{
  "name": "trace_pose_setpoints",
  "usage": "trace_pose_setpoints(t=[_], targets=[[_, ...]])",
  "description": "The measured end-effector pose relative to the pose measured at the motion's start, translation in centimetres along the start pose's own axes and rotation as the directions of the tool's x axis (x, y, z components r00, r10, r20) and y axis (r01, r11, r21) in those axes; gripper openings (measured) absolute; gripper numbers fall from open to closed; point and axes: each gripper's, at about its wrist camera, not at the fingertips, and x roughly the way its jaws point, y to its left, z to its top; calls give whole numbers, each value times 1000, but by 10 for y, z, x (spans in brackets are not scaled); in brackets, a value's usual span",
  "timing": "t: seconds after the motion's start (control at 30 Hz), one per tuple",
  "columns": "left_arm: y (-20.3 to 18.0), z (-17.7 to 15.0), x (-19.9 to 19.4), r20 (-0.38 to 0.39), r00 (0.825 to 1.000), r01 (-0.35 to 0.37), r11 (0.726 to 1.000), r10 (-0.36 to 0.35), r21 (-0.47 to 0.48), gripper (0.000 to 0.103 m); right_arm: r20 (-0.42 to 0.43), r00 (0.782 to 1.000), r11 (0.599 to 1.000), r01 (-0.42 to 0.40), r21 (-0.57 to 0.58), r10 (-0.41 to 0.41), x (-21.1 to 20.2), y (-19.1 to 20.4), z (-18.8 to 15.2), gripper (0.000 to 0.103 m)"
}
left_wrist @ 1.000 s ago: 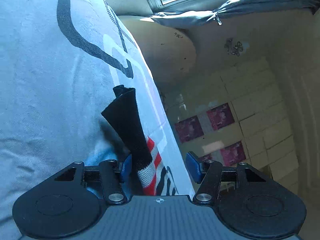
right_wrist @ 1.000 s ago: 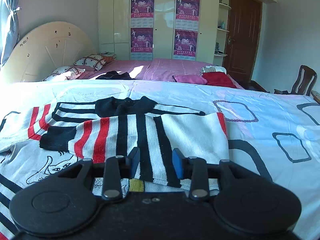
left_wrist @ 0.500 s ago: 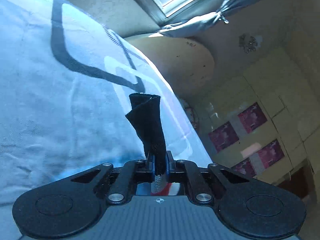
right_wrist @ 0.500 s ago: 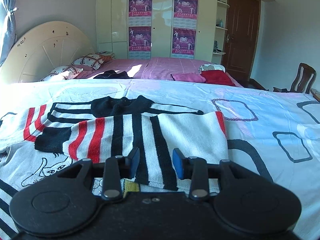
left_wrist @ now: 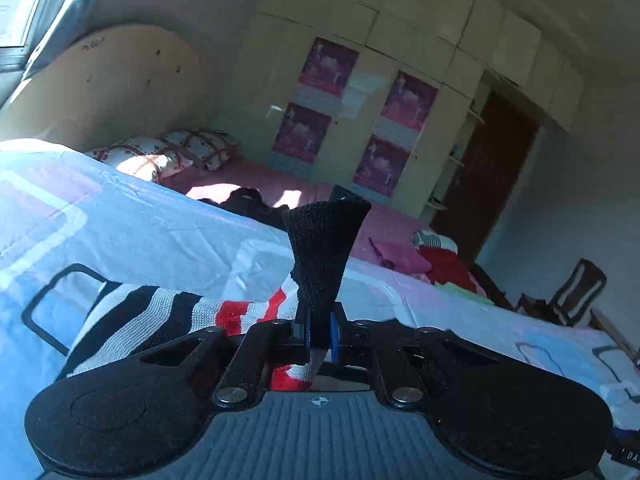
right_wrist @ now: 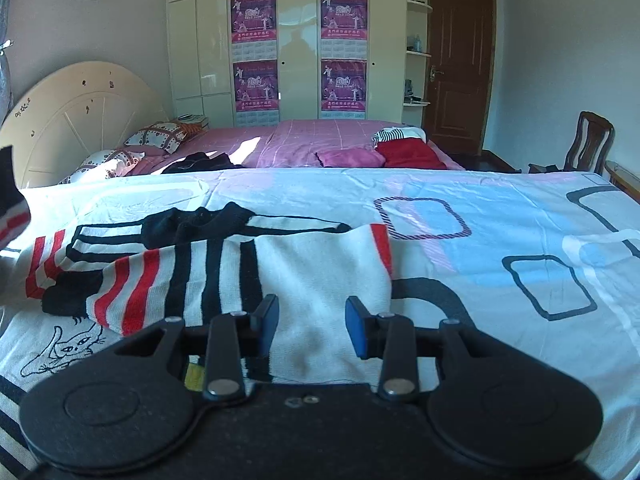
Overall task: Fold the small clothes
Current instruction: 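Lay the sleeve on the sweater body and open the left tool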
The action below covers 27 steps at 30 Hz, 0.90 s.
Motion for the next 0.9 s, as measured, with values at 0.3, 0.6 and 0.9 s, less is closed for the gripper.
trace_pose_setpoints(t=[0.3,0.6,0.9], targets=[[-112,-59,25,-162,986,65,976,-32,206,8,0,1000,999,29,46,-29,-3,-33,0,37],[-137,-81,25,-209,977,100,939,-31,330,50,-6,1000,998,13,68,-12,5,-38,1,48],[-144,-84,3,-167,986,79,945,-27,318,53,5,1000,998,-14,60,14,18,-14,10,48]])
